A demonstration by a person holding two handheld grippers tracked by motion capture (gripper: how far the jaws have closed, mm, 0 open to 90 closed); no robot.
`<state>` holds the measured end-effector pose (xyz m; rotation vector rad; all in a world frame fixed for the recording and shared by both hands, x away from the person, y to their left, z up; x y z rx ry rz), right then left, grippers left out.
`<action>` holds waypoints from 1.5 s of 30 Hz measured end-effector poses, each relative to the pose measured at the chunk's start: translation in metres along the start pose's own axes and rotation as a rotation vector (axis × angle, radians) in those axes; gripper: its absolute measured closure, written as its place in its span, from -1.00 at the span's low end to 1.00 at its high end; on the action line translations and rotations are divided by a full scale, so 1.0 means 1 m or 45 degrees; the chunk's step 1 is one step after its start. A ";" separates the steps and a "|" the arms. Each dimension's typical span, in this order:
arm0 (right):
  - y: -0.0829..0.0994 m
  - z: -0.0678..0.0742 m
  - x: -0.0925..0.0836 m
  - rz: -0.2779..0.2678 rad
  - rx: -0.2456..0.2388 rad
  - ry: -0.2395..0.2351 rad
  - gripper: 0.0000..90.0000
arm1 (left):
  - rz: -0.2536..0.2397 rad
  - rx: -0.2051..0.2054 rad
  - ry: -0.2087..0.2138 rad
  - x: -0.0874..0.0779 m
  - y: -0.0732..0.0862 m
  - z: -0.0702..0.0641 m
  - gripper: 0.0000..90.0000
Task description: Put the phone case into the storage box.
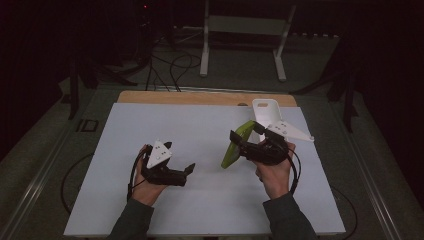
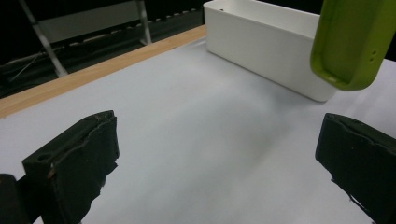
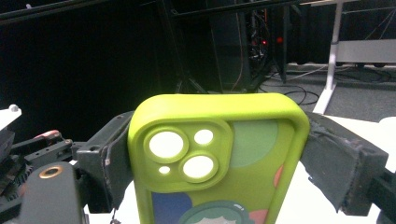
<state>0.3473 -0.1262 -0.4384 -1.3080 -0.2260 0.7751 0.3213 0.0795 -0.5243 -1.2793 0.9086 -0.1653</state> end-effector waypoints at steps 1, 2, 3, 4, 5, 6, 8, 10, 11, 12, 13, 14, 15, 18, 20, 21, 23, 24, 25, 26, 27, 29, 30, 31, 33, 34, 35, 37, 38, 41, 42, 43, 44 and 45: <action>0.000 0.000 0.000 -0.002 0.000 0.001 -0.64 | -0.003 -0.005 -0.003 -0.001 0.001 0.001 -1.00; -0.001 -0.001 0.000 -0.002 -0.002 0.001 -0.64 | -0.004 -0.006 -0.004 -0.002 0.002 0.003 -1.00; -0.001 -0.001 0.000 -0.001 -0.001 0.003 -0.64 | -0.007 -0.009 -0.006 -0.003 0.002 0.004 -1.00; -0.002 -0.002 0.000 -0.004 -0.004 0.006 -0.64 | -0.006 -0.010 -0.008 -0.004 0.003 0.005 -1.00; -0.002 -0.003 -0.001 -0.005 -0.005 0.009 -0.64 | -0.006 -0.012 -0.011 -0.005 0.005 0.007 -1.00; -0.003 -0.003 -0.001 -0.006 -0.002 0.010 -0.64 | -0.007 -0.014 -0.010 -0.006 0.005 0.008 -1.00; -0.004 -0.005 -0.002 -0.008 -0.003 0.016 -0.64 | -0.004 -0.015 -0.017 -0.008 0.008 0.011 -1.00; -0.004 -0.005 -0.002 -0.007 0.000 0.019 -0.64 | -0.007 -0.015 -0.019 -0.009 0.008 0.012 -1.00; -0.004 -0.006 -0.002 -0.007 -0.003 0.019 -0.64 | -0.014 -0.023 -0.018 -0.011 0.010 0.014 -1.00; -0.005 -0.006 -0.003 -0.003 -0.014 0.024 -0.64 | -0.014 -0.022 -0.022 -0.012 0.012 0.015 -1.00; -0.005 -0.006 -0.003 -0.003 -0.023 0.026 -0.64 | -0.015 -0.018 -0.019 -0.013 0.013 0.016 -1.00; -0.005 -0.006 -0.003 -0.003 -0.024 0.029 -0.64 | -0.020 -0.016 -0.018 -0.013 0.013 0.016 -1.00; -0.006 -0.007 -0.003 -0.003 -0.024 0.030 -0.64 | -0.025 -0.014 -0.020 -0.014 0.014 0.016 -1.00; -0.007 -0.008 -0.003 -0.002 -0.028 0.039 -0.64 | -0.032 -0.017 -0.024 -0.017 0.016 0.019 -1.00; -0.007 -0.008 -0.003 0.000 -0.034 0.042 -0.64 | -0.033 -0.024 -0.032 -0.018 0.017 0.021 -1.00; -0.007 -0.009 -0.002 0.002 -0.043 0.047 -0.64 | -0.029 -0.028 -0.038 -0.018 0.018 0.023 -1.00; -0.008 -0.009 -0.002 0.002 -0.048 0.052 -0.64 | -0.034 -0.038 -0.039 -0.019 0.019 0.025 -1.00; -0.008 -0.009 -0.002 0.002 -0.048 0.052 -0.64 | -0.036 -0.039 -0.035 -0.020 0.019 0.025 -1.00; -0.009 -0.009 -0.002 0.003 -0.049 0.053 -0.64 | -0.037 -0.036 -0.038 -0.021 0.020 0.026 -1.00; -0.009 -0.010 -0.001 0.002 -0.053 0.057 -0.64 | -0.038 -0.034 -0.038 -0.021 0.020 0.026 -1.00; -0.010 -0.011 -0.001 0.002 -0.056 0.060 -0.64 | -0.042 -0.035 -0.036 -0.021 0.021 0.026 -1.00; -0.010 -0.012 -0.001 0.002 -0.057 0.063 -0.64 | -0.039 -0.037 -0.048 -0.023 0.023 0.029 -1.00; -0.011 -0.013 -0.001 0.001 -0.056 0.071 -0.64 | -0.039 -0.041 -0.051 -0.023 0.024 0.030 -1.00; -0.012 -0.014 -0.001 0.002 -0.056 0.075 -0.64 | -0.038 -0.044 -0.053 -0.024 0.026 0.031 -1.00; -0.013 -0.016 -0.001 -0.001 -0.062 0.083 -0.64 | -0.037 -0.047 -0.059 -0.026 0.029 0.033 -1.00; -0.014 -0.016 -0.002 0.000 -0.063 0.087 -0.64 | -0.037 -0.046 -0.063 -0.027 0.030 0.034 -1.00; -0.014 -0.017 -0.002 0.000 -0.064 0.091 -0.64 | -0.039 -0.050 -0.061 -0.028 0.032 0.034 -1.00; -0.015 -0.019 -0.002 -0.002 -0.068 0.099 -0.64 | -0.039 -0.051 -0.064 -0.029 0.035 0.036 -1.00; -0.016 -0.020 -0.002 -0.003 -0.069 0.105 -0.64 | -0.036 -0.053 -0.065 -0.030 0.036 0.036 -1.00; -0.018 -0.022 -0.003 -0.006 -0.073 0.117 -0.64 | -0.032 -0.054 -0.068 -0.032 0.041 0.038 -1.00; -0.019 -0.023 -0.003 -0.007 -0.070 0.121 -0.64 | -0.034 -0.052 -0.067 -0.033 0.042 0.039 -1.00; -0.019 -0.024 -0.003 -0.008 -0.071 0.127 -0.64 | -0.033 -0.047 -0.068 -0.034 0.043 0.039 -1.00; -0.019 -0.025 -0.003 -0.008 -0.075 0.130 -0.64 | -0.037 -0.048 -0.070 -0.035 0.044 0.040 -1.00; -0.020 -0.026 -0.003 -0.008 -0.073 0.131 -0.64 | -0.039 -0.052 -0.073 -0.036 0.046 0.040 -1.00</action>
Point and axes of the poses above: each handheld gripper's, and its own axes: x roughly forward along the jaws, y roughly out of its underside, z roughly to its left, the point moved 9 cm from there along x, roughly forward along the jaws, and after that the axes turned 2 degrees about -y, right-handed, at the moved point
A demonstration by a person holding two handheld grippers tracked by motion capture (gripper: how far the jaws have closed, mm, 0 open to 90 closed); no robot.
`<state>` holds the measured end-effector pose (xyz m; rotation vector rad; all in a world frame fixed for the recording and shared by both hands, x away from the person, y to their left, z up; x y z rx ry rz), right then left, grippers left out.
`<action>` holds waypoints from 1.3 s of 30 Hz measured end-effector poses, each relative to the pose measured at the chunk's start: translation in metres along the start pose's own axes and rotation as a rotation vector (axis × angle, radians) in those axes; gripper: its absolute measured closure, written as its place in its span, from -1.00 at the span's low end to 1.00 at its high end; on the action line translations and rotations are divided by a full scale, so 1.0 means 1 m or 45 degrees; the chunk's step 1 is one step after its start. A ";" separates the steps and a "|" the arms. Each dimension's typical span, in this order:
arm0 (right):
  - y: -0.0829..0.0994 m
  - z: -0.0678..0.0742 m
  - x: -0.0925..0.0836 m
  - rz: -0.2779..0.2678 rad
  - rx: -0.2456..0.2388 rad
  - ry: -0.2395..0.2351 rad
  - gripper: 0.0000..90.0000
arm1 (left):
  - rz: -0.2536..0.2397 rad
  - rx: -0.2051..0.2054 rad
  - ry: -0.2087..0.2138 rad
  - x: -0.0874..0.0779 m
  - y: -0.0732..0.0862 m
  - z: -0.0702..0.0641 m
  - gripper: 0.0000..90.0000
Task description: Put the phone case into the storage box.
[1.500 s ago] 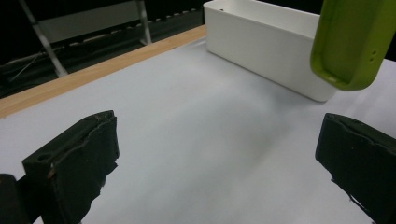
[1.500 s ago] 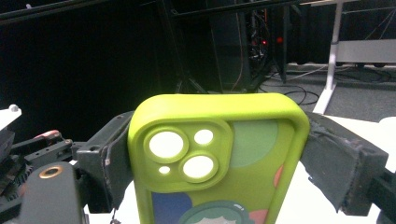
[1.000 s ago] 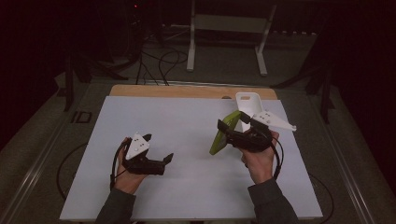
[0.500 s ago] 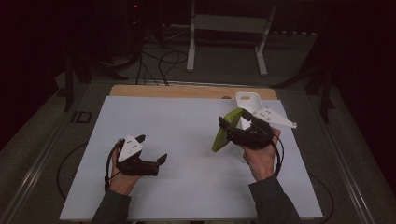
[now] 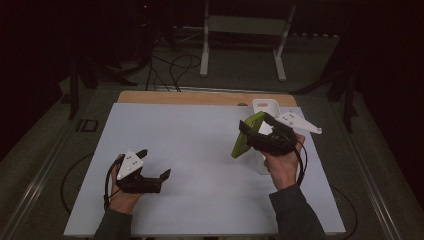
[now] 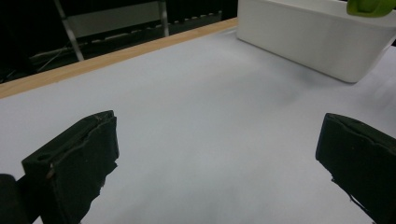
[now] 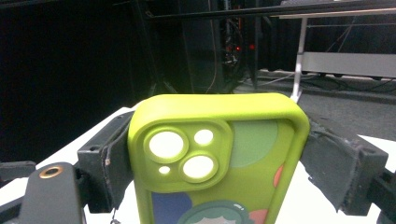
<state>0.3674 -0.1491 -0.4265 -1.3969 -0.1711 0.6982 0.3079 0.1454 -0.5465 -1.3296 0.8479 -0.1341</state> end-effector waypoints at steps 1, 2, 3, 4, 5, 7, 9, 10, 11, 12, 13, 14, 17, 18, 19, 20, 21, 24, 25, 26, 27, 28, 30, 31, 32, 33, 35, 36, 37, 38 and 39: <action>0.000 0.000 0.000 0.000 0.000 0.000 -0.64 | 0.000 0.000 0.000 0.000 0.000 0.000 -1.00; 0.000 -0.001 0.000 0.000 -0.001 0.005 -0.64 | -0.019 0.008 -0.031 -0.003 0.001 0.002 -1.00; -0.001 -0.004 0.001 0.001 0.001 0.015 -0.64 | -0.030 0.012 -0.046 -0.005 0.002 0.004 -1.00; -0.001 -0.005 0.001 0.002 0.001 0.018 -0.64 | -0.040 0.007 -0.053 -0.007 0.003 0.005 -1.00; -0.001 -0.006 0.001 0.004 -0.002 0.023 -0.64 | -0.051 0.005 -0.063 -0.009 0.003 0.007 -1.00; -0.001 -0.007 0.002 0.009 -0.009 0.032 -0.64 | -0.056 -0.006 -0.075 -0.011 0.005 0.010 -1.00; -0.001 -0.009 0.002 0.011 -0.010 0.042 -0.64 | -0.053 -0.009 -0.083 -0.013 0.008 0.012 -1.00; -0.002 -0.010 0.002 0.010 -0.010 0.045 -0.64 | -0.052 -0.010 -0.083 -0.014 0.009 0.013 -1.00; -0.002 -0.010 0.002 0.010 -0.011 0.049 -0.64 | -0.047 -0.011 -0.088 -0.015 0.010 0.013 -1.00; -0.002 -0.011 0.002 0.009 -0.012 0.052 -0.64 | -0.042 -0.007 -0.103 -0.016 0.012 0.015 -1.00; -0.002 -0.011 0.002 0.009 -0.012 0.052 -0.64 | -0.042 -0.007 -0.103 -0.016 0.012 0.015 -1.00; -0.002 -0.012 0.002 0.009 -0.013 0.056 -0.64 | -0.038 -0.008 -0.110 -0.018 0.014 0.016 -1.00; -0.003 -0.016 0.002 0.009 -0.007 0.071 -0.64 | -0.029 -0.012 -0.113 -0.020 0.017 0.017 -1.00; -0.003 -0.017 0.002 0.008 -0.005 0.073 -0.64 | -0.028 -0.013 -0.112 -0.020 0.018 0.017 -1.00; -0.003 -0.017 0.002 0.008 -0.005 0.073 -0.64 | -0.028 -0.013 -0.112 -0.020 0.018 0.017 -1.00; -0.004 -0.018 0.002 0.008 -0.004 0.075 -0.64 | -0.025 -0.009 -0.112 -0.021 0.020 0.017 -1.00; -0.004 -0.019 0.001 0.006 -0.003 0.079 -0.64 | -0.025 -0.010 -0.112 -0.022 0.020 0.017 -1.00; -0.005 -0.019 0.001 0.006 -0.004 0.082 -0.64 | -0.025 -0.010 -0.112 -0.022 0.020 0.017 -1.00; -0.005 -0.019 0.001 0.006 -0.004 0.082 -0.64 | -0.009 -0.020 -0.118 -0.023 0.025 0.018 -1.00; -0.007 -0.022 0.000 0.000 -0.003 0.089 -0.64 | -0.004 -0.022 -0.119 -0.023 0.026 0.019 -1.00; -0.008 -0.022 0.000 -0.003 0.000 0.091 -0.64 | -0.005 -0.025 -0.121 -0.024 0.027 0.020 -1.00; -0.008 -0.023 0.000 -0.002 0.002 0.094 -0.64 | -0.001 -0.028 -0.120 -0.025 0.029 0.020 -1.00; -0.009 -0.025 0.000 -0.002 0.002 0.099 -0.64 | -0.003 -0.030 -0.123 -0.026 0.030 0.021 -1.00; -0.009 -0.025 0.000 -0.002 0.001 0.101 -0.64 | -0.001 -0.032 -0.125 -0.027 0.031 0.022 -1.00; -0.010 -0.026 0.000 -0.002 0.001 0.105 -0.64 | -0.005 -0.037 -0.127 -0.028 0.031 0.022 -1.00; -0.010 -0.027 0.000 0.000 -0.003 0.107 -0.64 | -0.008 -0.041 -0.128 -0.029 0.032 0.022 -1.00; -0.011 -0.028 0.000 0.000 -0.006 0.115 -0.64 | -0.012 -0.046 -0.132 -0.031 0.033 0.022 -1.00; -0.012 -0.028 0.000 -0.001 -0.005 0.117 -0.64 | -0.012 -0.047 -0.135 -0.031 0.034 0.023 -1.00; -0.012 -0.028 0.000 -0.001 -0.005 0.117 -0.64 | -0.012 -0.047 -0.135 -0.031 0.034 0.023 -1.00; -0.013 -0.029 0.000 -0.006 -0.012 0.118 -0.64 | -0.013 -0.050 -0.137 -0.032 0.034 0.023 -1.00; -0.014 -0.029 0.000 -0.007 -0.010 0.122 -0.64 | -0.009 -0.048 -0.139 -0.033 0.035 0.024 -1.00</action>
Point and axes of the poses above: each handheld gripper's, and its own axes: x roughly forward along the jaws, y roughly out of its underside, z roughly to its left, the point moved 9 cm from there along x, roughly forward along the jaws, and after that the axes turned 2 degrees about -y, right-handed, at the moved point
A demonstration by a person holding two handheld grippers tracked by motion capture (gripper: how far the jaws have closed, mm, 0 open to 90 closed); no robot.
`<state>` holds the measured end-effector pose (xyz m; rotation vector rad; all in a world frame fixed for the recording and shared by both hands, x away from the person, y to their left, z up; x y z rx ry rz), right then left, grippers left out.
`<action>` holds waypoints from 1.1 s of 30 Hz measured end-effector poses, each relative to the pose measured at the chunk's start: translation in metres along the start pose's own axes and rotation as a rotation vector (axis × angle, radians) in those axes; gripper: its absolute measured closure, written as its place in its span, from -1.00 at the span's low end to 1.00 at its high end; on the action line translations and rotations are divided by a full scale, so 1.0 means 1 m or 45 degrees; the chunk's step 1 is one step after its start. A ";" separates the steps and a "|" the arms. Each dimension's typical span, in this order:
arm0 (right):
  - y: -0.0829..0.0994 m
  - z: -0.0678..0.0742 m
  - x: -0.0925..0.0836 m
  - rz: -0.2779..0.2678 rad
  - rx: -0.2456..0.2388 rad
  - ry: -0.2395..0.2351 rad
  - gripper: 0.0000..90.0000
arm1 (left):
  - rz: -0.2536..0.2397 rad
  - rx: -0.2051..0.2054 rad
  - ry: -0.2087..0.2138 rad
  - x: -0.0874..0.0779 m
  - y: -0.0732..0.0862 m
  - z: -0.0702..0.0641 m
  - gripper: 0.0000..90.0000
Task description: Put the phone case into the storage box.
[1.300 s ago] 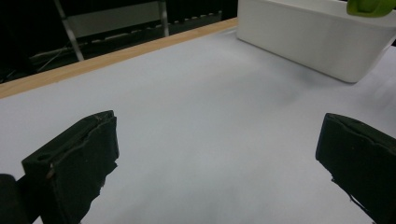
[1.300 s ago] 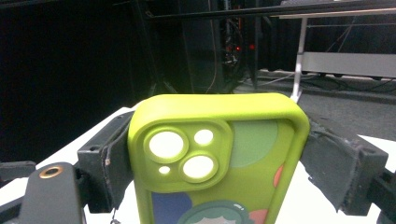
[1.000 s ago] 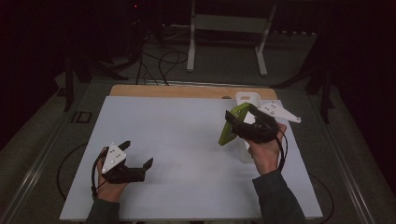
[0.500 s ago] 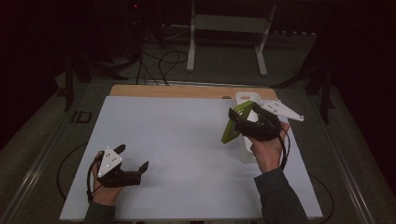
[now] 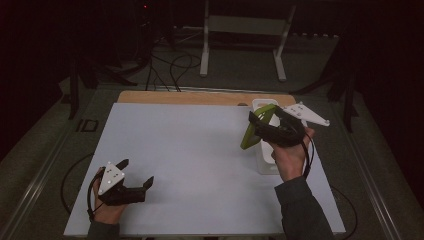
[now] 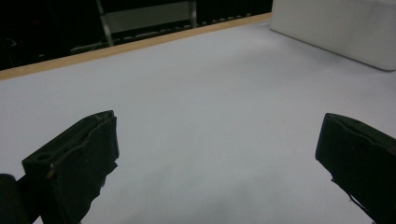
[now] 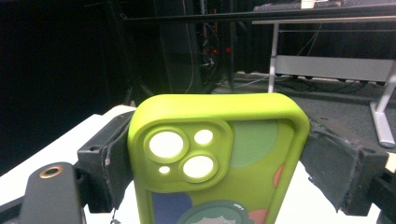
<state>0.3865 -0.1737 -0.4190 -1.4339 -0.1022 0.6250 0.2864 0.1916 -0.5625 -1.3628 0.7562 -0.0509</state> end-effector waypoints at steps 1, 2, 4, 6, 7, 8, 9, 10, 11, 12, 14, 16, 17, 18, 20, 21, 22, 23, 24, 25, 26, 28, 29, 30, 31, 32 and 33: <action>-0.001 0.000 0.000 -0.004 0.000 0.002 -0.64 | 0.000 -0.004 -0.003 0.000 0.001 0.000 -1.00; -0.001 -0.001 0.000 -0.004 -0.003 0.006 -0.64 | 0.003 -0.005 -0.005 0.000 0.001 0.001 -1.00; -0.002 -0.002 0.000 -0.004 -0.004 0.010 -0.64 | 0.004 -0.009 -0.010 -0.001 0.003 0.002 -1.00; -0.003 -0.003 0.001 -0.007 -0.006 0.012 -0.64 | 0.004 -0.014 -0.012 -0.002 0.004 0.004 -1.00; -0.004 -0.003 0.001 -0.010 -0.006 0.014 -0.64 | 0.003 -0.018 -0.016 -0.003 0.005 0.004 -1.00; -0.004 -0.004 0.001 -0.010 -0.002 0.015 -0.64 | 0.007 -0.017 -0.021 -0.003 0.006 0.005 -1.00; -0.005 -0.004 0.001 -0.010 -0.002 0.018 -0.64 | 0.009 -0.018 -0.024 -0.004 0.007 0.006 -1.00; -0.005 -0.005 0.002 -0.011 -0.002 0.023 -0.64 | 0.011 -0.022 -0.025 -0.004 0.008 0.007 -1.00; -0.005 -0.005 0.002 -0.011 -0.002 0.023 -0.64 | 0.011 -0.022 -0.025 -0.004 0.008 0.007 -1.00; -0.006 -0.006 0.003 -0.012 0.000 0.025 -0.64 | 0.010 -0.022 -0.027 -0.005 0.008 0.008 -1.00; -0.007 -0.006 0.004 -0.012 -0.003 0.031 -0.64 | 0.012 -0.019 -0.031 -0.006 0.009 0.009 -1.00; -0.008 -0.006 0.005 -0.012 0.001 0.034 -0.64 | 0.014 -0.013 -0.031 -0.007 0.009 0.009 -1.00; -0.009 -0.006 0.006 -0.012 -0.001 0.037 -0.64 | 0.013 -0.013 -0.032 -0.007 0.010 0.009 -1.00; -0.009 -0.006 0.007 -0.011 -0.001 0.039 -0.64 | 0.015 -0.012 -0.029 -0.007 0.010 0.009 -1.00; -0.010 -0.007 0.008 -0.013 -0.007 0.045 -0.64 | 0.014 -0.014 -0.026 -0.008 0.010 0.009 -1.00; -0.011 -0.007 0.008 -0.013 -0.001 0.046 -0.64 | 0.015 -0.016 -0.025 -0.008 0.011 0.009 -1.00; -0.012 -0.007 0.008 -0.016 0.002 0.047 -0.64 | 0.014 -0.018 -0.024 -0.009 0.011 0.009 -1.00; -0.012 -0.007 0.009 -0.020 -0.001 0.049 -0.64 | 0.012 -0.019 -0.021 -0.009 0.011 0.009 -1.00; -0.013 -0.008 0.009 -0.020 -0.001 0.052 -0.64 | 0.012 -0.020 -0.019 -0.010 0.011 0.009 -1.00; -0.013 -0.008 0.010 -0.020 -0.001 0.053 -0.64 | 0.005 -0.028 -0.018 -0.011 0.011 0.009 -1.00; -0.013 -0.009 0.011 -0.019 -0.004 0.058 -0.64 | 0.004 -0.029 -0.017 -0.011 0.011 0.009 -1.00; -0.013 -0.010 0.012 -0.018 -0.005 0.063 -0.64 | 0.004 -0.027 -0.015 -0.012 0.012 0.010 -1.00; -0.014 -0.010 0.012 -0.018 -0.006 0.066 -0.64 | 0.002 -0.029 -0.014 -0.012 0.013 0.010 -1.00; -0.014 -0.011 0.013 -0.018 -0.005 0.072 -0.64 | 0.002 -0.029 -0.013 -0.012 0.013 0.010 -1.00; -0.015 -0.012 0.013 -0.019 -0.003 0.073 -0.64 | -0.001 -0.031 -0.014 -0.013 0.013 0.010 -1.00; -0.015 -0.012 0.013 -0.020 0.000 0.077 -0.64 | -0.001 -0.029 -0.016 -0.013 0.013 0.010 -1.00; -0.015 -0.013 0.013 -0.020 0.002 0.080 -0.64 | -0.001 -0.031 -0.018 -0.013 0.013 0.011 -1.00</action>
Point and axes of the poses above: each handheld gripper's, and its own axes: x roughly forward along the jaws, y roughly out of its underside, z roughly to its left, the point moved 9 cm from there along x, roughly forward along the jaws, and after that the axes turned 2 degrees about -y, right-handed, at the moved point
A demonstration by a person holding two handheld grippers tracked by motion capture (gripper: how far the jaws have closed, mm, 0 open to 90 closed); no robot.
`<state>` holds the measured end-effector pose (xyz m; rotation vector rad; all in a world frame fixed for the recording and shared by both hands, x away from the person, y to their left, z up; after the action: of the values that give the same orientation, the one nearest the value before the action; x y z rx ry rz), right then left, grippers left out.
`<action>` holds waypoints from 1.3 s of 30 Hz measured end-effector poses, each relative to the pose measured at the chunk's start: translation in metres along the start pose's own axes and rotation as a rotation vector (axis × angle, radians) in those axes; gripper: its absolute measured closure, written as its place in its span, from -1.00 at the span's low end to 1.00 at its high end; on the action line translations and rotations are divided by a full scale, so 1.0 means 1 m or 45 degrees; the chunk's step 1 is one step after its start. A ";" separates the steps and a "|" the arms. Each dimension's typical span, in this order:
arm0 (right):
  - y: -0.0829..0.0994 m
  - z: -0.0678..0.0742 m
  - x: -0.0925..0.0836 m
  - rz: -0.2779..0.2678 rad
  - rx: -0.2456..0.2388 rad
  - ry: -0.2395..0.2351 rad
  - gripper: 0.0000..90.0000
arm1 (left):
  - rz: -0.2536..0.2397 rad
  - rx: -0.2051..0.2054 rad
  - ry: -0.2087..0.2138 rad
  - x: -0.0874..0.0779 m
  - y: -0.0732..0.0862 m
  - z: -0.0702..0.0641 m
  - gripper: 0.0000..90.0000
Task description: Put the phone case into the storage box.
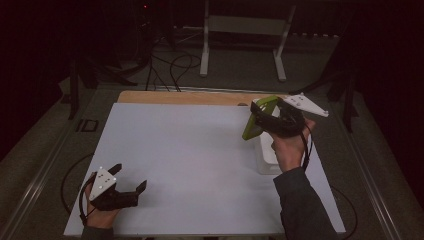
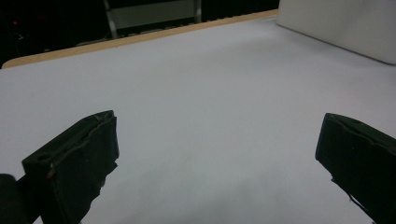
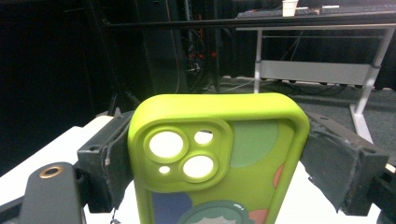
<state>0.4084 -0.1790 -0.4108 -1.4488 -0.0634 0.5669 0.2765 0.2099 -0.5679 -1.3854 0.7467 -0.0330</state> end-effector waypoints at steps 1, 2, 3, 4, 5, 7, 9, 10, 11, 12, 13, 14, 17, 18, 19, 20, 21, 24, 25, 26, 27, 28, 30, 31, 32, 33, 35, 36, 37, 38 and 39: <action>0.000 -0.001 0.001 0.002 -0.006 0.005 -0.64 | 0.001 0.000 -0.001 0.000 0.000 0.000 -1.00; 0.000 -0.001 0.001 0.003 -0.009 0.009 -0.64 | 0.001 -0.003 -0.003 0.000 0.000 0.001 -1.00; 0.000 -0.002 0.002 0.005 -0.008 0.011 -0.64 | 0.001 -0.003 -0.004 0.000 0.000 0.001 -1.00; -0.001 -0.003 0.002 0.005 -0.007 0.014 -0.64 | 0.000 -0.002 -0.006 0.000 0.000 0.001 -1.00; -0.001 -0.004 0.002 0.006 -0.004 0.022 -0.64 | 0.000 -0.001 -0.007 0.000 0.000 0.001 -1.00; -0.001 -0.006 0.003 0.005 -0.006 0.026 -0.64 | -0.001 -0.001 -0.005 0.001 0.000 0.001 -1.00; -0.001 -0.010 0.004 0.007 0.007 0.046 -0.64 | -0.002 0.000 -0.004 0.001 0.000 0.000 -1.00; -0.001 -0.012 0.004 0.008 0.016 0.052 -0.64 | -0.003 0.002 -0.002 0.001 0.000 0.000 -1.00; -0.001 -0.013 0.005 0.008 0.020 0.058 -0.64 | -0.003 0.002 -0.002 0.001 0.000 0.000 -1.00; -0.001 -0.014 0.005 0.007 0.022 0.067 -0.64 | -0.004 0.001 0.000 0.001 0.000 -0.001 -1.00; -0.001 -0.014 0.005 0.007 0.022 0.067 -0.64 | -0.004 0.001 0.000 0.001 0.000 -0.001 -1.00; -0.001 -0.015 0.005 0.005 0.025 0.070 -0.64 | -0.002 0.004 -0.001 0.001 0.000 -0.001 -1.00; -0.003 -0.019 0.007 0.006 0.029 0.089 -0.64 | -0.003 0.007 0.000 0.001 0.000 -0.002 -1.00; -0.003 -0.019 0.007 0.005 0.029 0.092 -0.64 | -0.001 0.009 0.001 0.001 0.000 -0.002 -1.00; -0.003 -0.020 0.007 0.004 0.030 0.097 -0.64 | -0.002 0.007 0.000 0.001 0.000 -0.001 -1.00; -0.004 -0.020 0.007 0.002 0.037 0.100 -0.64 | -0.004 0.005 -0.001 0.001 0.000 -0.001 -1.00; -0.004 -0.021 0.007 -0.002 0.040 0.105 -0.64 | -0.005 0.005 -0.001 0.000 0.000 0.000 -1.00; -0.006 -0.023 0.009 -0.004 0.040 0.116 -0.64 | -0.008 0.004 -0.004 -0.001 -0.001 0.000 -1.00; -0.007 -0.023 0.009 -0.004 0.039 0.119 -0.64 | -0.011 0.002 -0.005 -0.001 -0.001 0.000 -1.00; -0.007 -0.024 0.010 -0.005 0.039 0.125 -0.64 | -0.013 0.000 -0.001 -0.001 -0.002 0.000 -1.00; -0.008 -0.024 0.010 -0.006 0.037 0.128 -0.64 | -0.017 -0.002 0.002 -0.002 -0.002 0.000 -1.00; -0.008 -0.025 0.011 -0.007 0.039 0.131 -0.64 | -0.022 -0.005 0.002 -0.002 -0.002 0.000 -1.00; -0.009 -0.026 0.012 -0.009 0.037 0.145 -0.64 | -0.023 -0.007 0.002 -0.002 -0.003 0.000 -1.00; -0.009 -0.026 0.012 -0.009 0.037 0.145 -0.64 | -0.023 -0.007 0.002 -0.002 -0.003 0.000 -1.00; -0.009 -0.027 0.013 -0.009 0.038 0.149 -0.64 | -0.023 -0.008 0.003 -0.002 -0.002 0.000 -1.00; -0.009 -0.028 0.014 -0.007 0.037 0.156 -0.64 | -0.022 -0.008 0.003 -0.002 -0.002 0.000 -1.00; -0.009 -0.029 0.015 -0.006 0.036 0.164 -0.64 | -0.023 -0.007 0.001 -0.002 -0.003 0.000 -1.00; -0.010 -0.030 0.016 -0.007 0.036 0.168 -0.64 | -0.023 -0.007 0.000 -0.002 -0.003 0.000 -1.00; -0.010 -0.030 0.016 -0.007 0.036 0.168 -0.64 | -0.023 -0.007 0.000 -0.002 -0.003 0.000 -1.00; -0.010 -0.031 0.016 -0.005 0.035 0.173 -0.64 | -0.023 -0.007 0.000 -0.002 -0.003 0.000 -1.00; -0.010 -0.031 0.016 -0.005 0.035 0.173 -0.64 | -0.022 -0.006 -0.001 -0.002 -0.002 0.000 -1.00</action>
<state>0.4374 -0.2007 -0.4108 -1.4561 0.0482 0.4632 0.2757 0.2107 -0.5647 -1.3963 0.7346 -0.0438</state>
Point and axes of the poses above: each handheld gripper's, and its own axes: x roughly forward along the jaws, y roughly out of its underside, z roughly to its left, the point moved 9 cm from there along x, roughly forward along the jaws, and after that the axes turned 2 degrees about -y, right-handed, at the moved point
